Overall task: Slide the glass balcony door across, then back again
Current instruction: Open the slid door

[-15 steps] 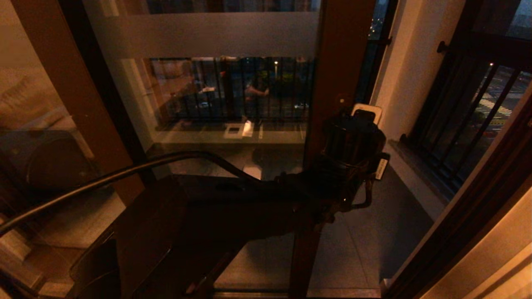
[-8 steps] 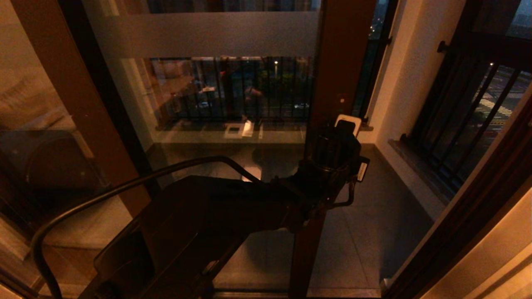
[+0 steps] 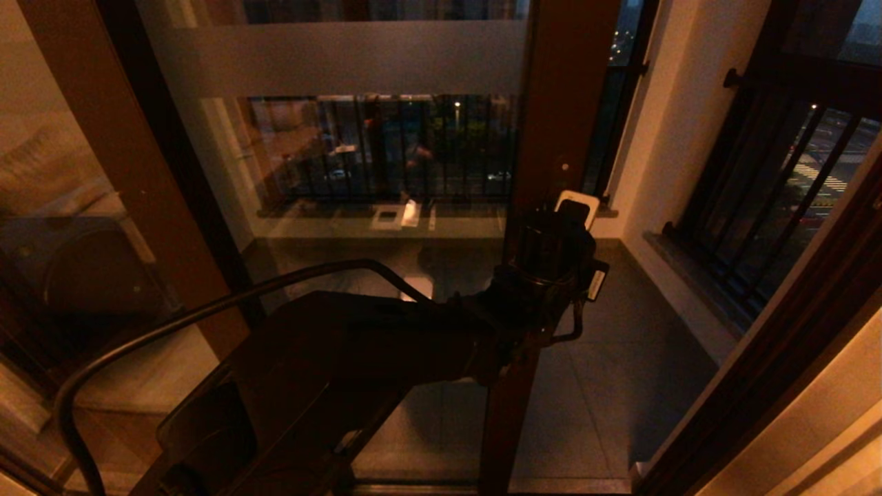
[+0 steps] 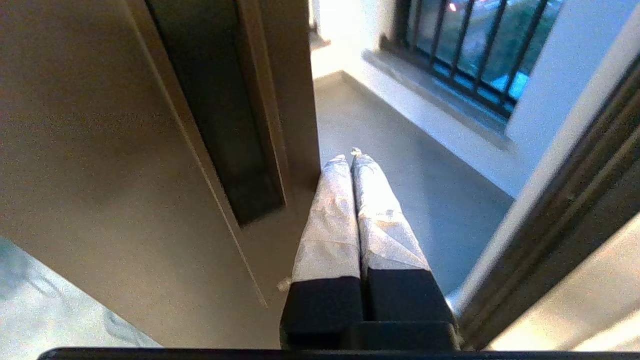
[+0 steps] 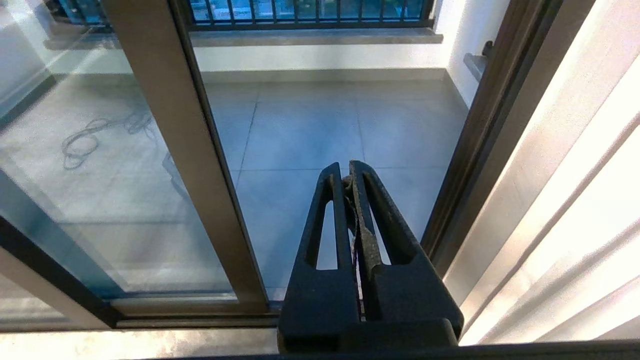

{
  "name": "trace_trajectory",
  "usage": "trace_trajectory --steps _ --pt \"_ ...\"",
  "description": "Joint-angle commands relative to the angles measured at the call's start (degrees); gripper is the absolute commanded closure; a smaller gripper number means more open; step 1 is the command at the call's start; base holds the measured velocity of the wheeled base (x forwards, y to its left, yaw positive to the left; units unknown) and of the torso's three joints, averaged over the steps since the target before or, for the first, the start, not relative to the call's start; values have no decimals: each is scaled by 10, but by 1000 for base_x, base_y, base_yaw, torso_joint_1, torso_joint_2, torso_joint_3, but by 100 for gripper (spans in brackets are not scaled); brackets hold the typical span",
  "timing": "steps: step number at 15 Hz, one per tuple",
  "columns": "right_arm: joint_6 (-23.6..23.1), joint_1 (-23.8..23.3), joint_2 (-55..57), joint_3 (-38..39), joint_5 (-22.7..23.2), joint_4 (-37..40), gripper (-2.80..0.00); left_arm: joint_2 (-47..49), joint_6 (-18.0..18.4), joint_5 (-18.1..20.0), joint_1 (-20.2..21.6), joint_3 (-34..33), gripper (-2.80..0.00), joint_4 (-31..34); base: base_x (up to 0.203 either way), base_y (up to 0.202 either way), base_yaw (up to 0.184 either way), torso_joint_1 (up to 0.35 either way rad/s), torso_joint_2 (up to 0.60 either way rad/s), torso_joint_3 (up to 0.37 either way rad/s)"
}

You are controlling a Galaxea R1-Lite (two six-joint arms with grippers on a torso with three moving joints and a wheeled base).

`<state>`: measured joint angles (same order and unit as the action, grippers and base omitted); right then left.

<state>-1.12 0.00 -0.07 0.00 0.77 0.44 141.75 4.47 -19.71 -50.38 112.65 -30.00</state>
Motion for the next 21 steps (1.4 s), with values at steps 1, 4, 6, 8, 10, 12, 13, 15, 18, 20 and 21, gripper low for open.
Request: trace_trajectory --steps 1,4,6,8,10,12,13,15,18,20,21 --pt "0 0 0 2 0 0 0 -1 6 -13 5 0 0 -17 0 0 0 0 0 0" --pt "0 0 0 2 0 0 0 -1 8 -20 13 0 0 -20 0 0 0 0 0 0" --pt "0 0 0 2 0 0 0 -2 8 -27 18 0 0 -20 0 0 0 0 0 0" --pt "0 0 0 2 0 0 0 -2 8 -30 22 -2 0 -20 0 0 0 0 0 0" --pt "0 0 0 2 0 0 0 -5 8 -36 24 -2 0 -20 0 0 0 0 0 0" --pt "0 0 0 2 0 0 0 -11 9 -37 27 -2 0 -20 0 0 0 0 0 0" --pt "0 0 0 2 0 0 0 -14 9 -37 28 -2 0 -20 0 0 0 0 0 0" --pt "0 0 0 2 0 0 0 -19 8 -38 33 -5 0 -20 0 0 0 0 0 0" --pt "0 0 0 2 0 0 0 -25 8 -49 38 -9 0 -20 0 0 0 0 0 0" --pt "0 0 0 2 0 0 0 -28 8 -58 45 -11 0 -20 0 0 0 0 0 0" --pt "0 0 0 2 0 0 0 -31 8 -60 49 -18 0 -20 0 0 0 0 0 0"
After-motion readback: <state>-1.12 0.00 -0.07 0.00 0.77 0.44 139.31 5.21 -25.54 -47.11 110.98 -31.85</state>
